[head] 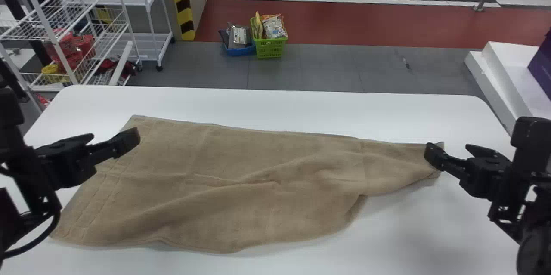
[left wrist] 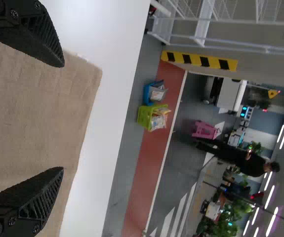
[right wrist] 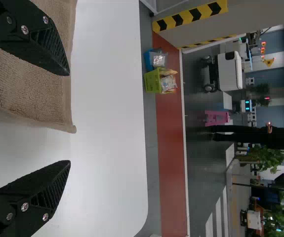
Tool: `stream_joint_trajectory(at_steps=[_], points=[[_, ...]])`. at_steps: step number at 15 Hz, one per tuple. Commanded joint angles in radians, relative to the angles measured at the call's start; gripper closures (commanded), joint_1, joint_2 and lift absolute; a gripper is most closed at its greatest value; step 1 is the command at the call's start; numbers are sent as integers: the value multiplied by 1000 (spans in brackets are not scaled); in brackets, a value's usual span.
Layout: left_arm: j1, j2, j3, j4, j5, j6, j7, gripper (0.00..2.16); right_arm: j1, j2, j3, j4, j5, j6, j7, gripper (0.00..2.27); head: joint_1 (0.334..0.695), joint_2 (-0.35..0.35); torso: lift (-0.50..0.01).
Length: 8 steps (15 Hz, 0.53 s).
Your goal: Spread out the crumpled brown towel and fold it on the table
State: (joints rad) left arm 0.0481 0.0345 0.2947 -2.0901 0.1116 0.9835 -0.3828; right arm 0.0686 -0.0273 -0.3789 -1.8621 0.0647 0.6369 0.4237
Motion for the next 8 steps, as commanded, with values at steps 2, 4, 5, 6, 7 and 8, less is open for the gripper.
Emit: stream_joint_trajectory(at_steps=[2,4,5,6,7,8], points=[[-48,-1,-120,194,-99,-398,12,70,69,3,-12,-80,-62,-9,12,208,695,-91,-127],[-83,-2,-141,286,-144,-460,24,87,85,6,-5,-94,-72,-15,21,208,695,-100,-127],[-93,-1,-146,321,-170,-493,32,87,85,6,2,-92,-78,-18,24,208,695,-103,-127],[-102,-1,-155,366,-199,-552,32,90,86,9,5,-94,-86,-18,32,208,695,-100,-127],[-113,-1,-158,410,-225,-585,32,90,88,9,8,-94,-97,-21,35,208,695,-96,-127],[-126,1,-161,452,-248,-628,35,93,94,10,15,-94,-98,-27,37,208,695,-92,-127]])
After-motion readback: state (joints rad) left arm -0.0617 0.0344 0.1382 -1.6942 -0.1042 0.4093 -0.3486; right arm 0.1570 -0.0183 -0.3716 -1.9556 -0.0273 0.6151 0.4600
